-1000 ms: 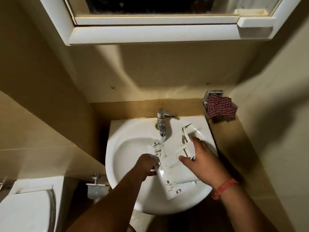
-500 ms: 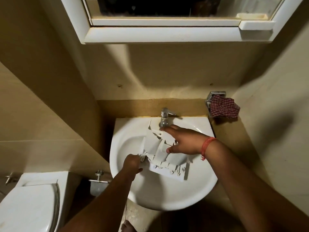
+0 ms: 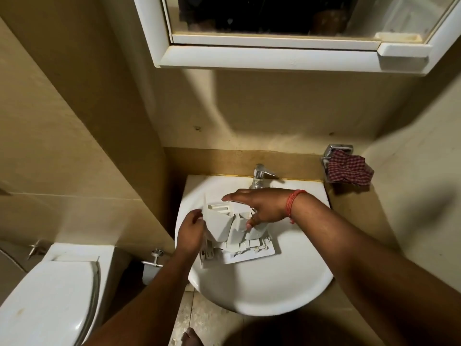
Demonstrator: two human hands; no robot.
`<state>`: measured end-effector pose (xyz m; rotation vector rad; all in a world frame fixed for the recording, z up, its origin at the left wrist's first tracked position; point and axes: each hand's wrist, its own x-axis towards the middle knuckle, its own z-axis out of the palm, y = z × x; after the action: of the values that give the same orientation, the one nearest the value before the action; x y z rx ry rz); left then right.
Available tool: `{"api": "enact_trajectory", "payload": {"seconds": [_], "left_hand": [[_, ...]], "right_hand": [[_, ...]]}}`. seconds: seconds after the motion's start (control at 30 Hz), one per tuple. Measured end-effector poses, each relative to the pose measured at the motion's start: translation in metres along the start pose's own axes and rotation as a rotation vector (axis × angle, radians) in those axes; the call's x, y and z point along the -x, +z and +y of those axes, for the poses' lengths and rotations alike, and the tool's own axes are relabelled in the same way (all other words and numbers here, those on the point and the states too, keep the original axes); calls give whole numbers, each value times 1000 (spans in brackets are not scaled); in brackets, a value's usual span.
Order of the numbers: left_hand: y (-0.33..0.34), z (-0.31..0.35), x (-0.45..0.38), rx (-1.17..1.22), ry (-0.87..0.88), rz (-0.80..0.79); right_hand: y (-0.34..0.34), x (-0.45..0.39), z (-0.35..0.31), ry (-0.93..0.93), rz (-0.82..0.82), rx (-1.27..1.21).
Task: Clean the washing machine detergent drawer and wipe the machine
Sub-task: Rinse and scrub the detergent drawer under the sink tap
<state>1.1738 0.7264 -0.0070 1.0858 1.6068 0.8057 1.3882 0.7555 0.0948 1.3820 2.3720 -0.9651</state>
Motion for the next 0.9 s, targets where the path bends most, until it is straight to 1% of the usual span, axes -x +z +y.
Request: {"api": "enact_trajectory", "payload": {"seconds": [0.07, 0.13, 0.2, 0.3, 0.4, 0.47, 0.5, 0.57, 0.63, 0.67, 0.7, 0.73, 0.8, 0.87, 0.9], "left_hand": [[-1, 8, 2, 174, 30, -18], [-1, 16, 8, 303, 16, -26], [-1, 21, 11, 342, 27, -51], [2, 22, 17, 330, 67, -113], [4, 24, 28, 387, 77, -107], [7, 26, 35, 437, 74, -62], [8, 26, 37, 462, 62, -32], [8, 27, 42, 502, 29, 30], [11, 26, 47, 530, 5, 82], [14, 26, 51, 544, 2, 106], [17, 26, 54, 555, 9, 125], [20, 27, 58, 562, 17, 139], [25, 27, 65, 569, 36, 146], [33, 27, 70, 561, 78, 125], [37, 28, 73, 552, 104, 99]], "right_hand": [[-1, -4, -3, -23, -23, 17], [-3, -7, -5, -43, -39, 34], [-4, -9, -6, -50, -54, 45], [-6, -9, -4, -38, -60, 76], [-4, -4, -3, -21, 8, 112], [-1, 0, -6, -13, 117, 99], [2, 3, -8, 8, 201, 75], [12, 10, -10, 109, 438, -12], [28, 12, -9, 232, 732, -134], [37, 12, -9, 290, 838, -230], [45, 11, -9, 335, 876, -344], [52, 10, -10, 372, 844, -459], [64, 7, -13, 416, 676, -682], [69, 5, -21, 409, 548, -945], [70, 5, -27, 390, 520, -1029]]}}
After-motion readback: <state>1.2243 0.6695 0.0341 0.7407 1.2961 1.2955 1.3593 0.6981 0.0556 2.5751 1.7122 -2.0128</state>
